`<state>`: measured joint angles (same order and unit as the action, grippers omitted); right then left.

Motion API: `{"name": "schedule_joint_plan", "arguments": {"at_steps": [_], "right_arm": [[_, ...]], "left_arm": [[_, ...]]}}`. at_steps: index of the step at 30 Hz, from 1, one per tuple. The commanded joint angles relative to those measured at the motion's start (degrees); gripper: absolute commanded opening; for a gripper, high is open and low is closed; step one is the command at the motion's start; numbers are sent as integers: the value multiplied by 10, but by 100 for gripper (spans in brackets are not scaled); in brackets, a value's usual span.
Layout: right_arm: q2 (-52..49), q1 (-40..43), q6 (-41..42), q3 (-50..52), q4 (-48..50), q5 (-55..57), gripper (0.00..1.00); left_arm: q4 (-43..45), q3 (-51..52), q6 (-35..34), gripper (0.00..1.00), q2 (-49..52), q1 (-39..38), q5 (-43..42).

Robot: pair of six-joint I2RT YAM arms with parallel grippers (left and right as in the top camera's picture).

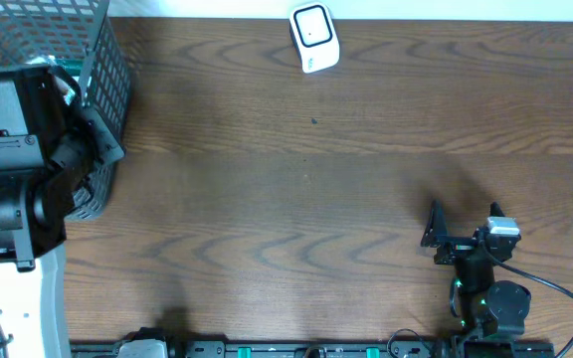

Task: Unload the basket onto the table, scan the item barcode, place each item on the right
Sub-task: 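Reach the left gripper down into the grey basket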

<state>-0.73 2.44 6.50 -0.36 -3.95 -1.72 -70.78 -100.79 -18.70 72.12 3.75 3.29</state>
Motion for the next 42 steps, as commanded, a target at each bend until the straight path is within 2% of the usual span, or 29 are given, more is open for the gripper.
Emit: {"name": "schedule_joint_plan", "arguments": {"at_steps": [1, 7, 13, 15, 17, 25, 29, 31, 37, 42], "right_arm": [[2, 0, -3, 1, -2, 1, 99], [2, 0, -3, 1, -2, 1, 99], [2, 0, -3, 1, -2, 1, 99], [2, 0, -3, 1, -2, 1, 99], [2, 0, -3, 1, -2, 1, 99], [2, 0, -3, 1, -2, 1, 99], [2, 0, -3, 1, -2, 1, 99], [2, 0, -3, 1, -2, 1, 99], [2, 0, -3, 1, -2, 1, 99], [2, 0, -3, 1, -2, 1, 99]], "left_arm": [[19, -11, -21, 33, 5, 18, 48], [66, -11, -36, 37, 20, 86, 68], [64, -11, -42, 41, 56, 144, 46], [73, -11, -42, 41, 66, 152, 12], [91, -11, -42, 48, 75, 158, -12], [142, -11, -43, 52, 120, 199, -18], [142, -11, -41, 60, 147, 212, -57], [142, -11, -41, 68, 156, 215, -63], [149, -11, -42, 70, 177, 230, -63], [187, -11, -41, 72, 181, 241, -63]]}}
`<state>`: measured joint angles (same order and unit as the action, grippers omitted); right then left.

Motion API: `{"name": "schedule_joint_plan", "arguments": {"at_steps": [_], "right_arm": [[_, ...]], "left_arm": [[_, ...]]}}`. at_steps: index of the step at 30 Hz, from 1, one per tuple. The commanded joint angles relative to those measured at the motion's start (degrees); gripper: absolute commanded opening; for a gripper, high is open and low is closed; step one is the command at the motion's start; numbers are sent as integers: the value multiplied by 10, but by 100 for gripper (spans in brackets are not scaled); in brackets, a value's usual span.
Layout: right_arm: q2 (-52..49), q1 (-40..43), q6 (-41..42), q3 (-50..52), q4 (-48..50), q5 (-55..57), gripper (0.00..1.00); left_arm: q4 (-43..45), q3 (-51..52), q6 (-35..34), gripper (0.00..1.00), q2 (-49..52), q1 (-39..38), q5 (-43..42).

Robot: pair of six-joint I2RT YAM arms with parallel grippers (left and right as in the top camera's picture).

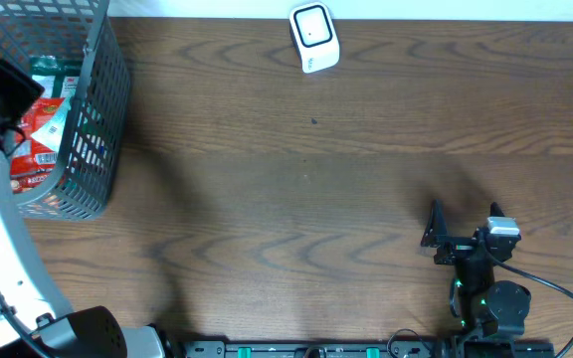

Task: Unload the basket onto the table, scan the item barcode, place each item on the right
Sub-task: 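Reach the left gripper down into the grey basket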

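A grey mesh basket (102, 119) stands at the far left and holds a red packet (48, 124) and a green packet (58, 72). The white barcode scanner (313, 37) lies at the table's far edge, middle. My left arm's white link rises along the left edge. Its black gripper (8, 104) is inside the basket's left part, over the red packet, and its fingers are hidden under the wrist. My right gripper (463, 227) rests open and holds nothing near the front edge on the right.
The wooden table (306, 199) stretches between the basket and the right arm. The basket's tall wire walls enclose the left gripper. A cable (555, 288) trails from the right arm's base at the front edge.
The left wrist was high over the basket's front right part, large in view. Now it sits further left and back, smaller, down among the packets. The right arm has not moved.
Both grippers first rested open at the front edge. Then the left arm was lifted and stood just in front of the basket. After that it hung over the basket, and now its gripper is inside the basket over the red packet. The right arm stayed parked.
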<state>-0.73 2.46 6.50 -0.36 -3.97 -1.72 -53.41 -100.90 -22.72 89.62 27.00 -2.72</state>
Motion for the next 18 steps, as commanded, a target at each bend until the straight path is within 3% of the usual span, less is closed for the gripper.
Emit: {"name": "schedule_joint_plan", "arguments": {"at_steps": [1, 9, 15, 18], "right_arm": [[2, 0, -3, 1, -2, 1, 99], [2, 0, -3, 1, -2, 1, 99], [2, 0, -3, 1, -2, 1, 99], [2, 0, -3, 1, -2, 1, 99]], "left_arm": [[24, -10, -1, 75, 6, 10, -2], [47, -5, 5, 83, 25, 12, 21], [47, -5, 79, 90, 94, 12, 20], [48, -5, 124, 93, 132, 12, -30]]}}
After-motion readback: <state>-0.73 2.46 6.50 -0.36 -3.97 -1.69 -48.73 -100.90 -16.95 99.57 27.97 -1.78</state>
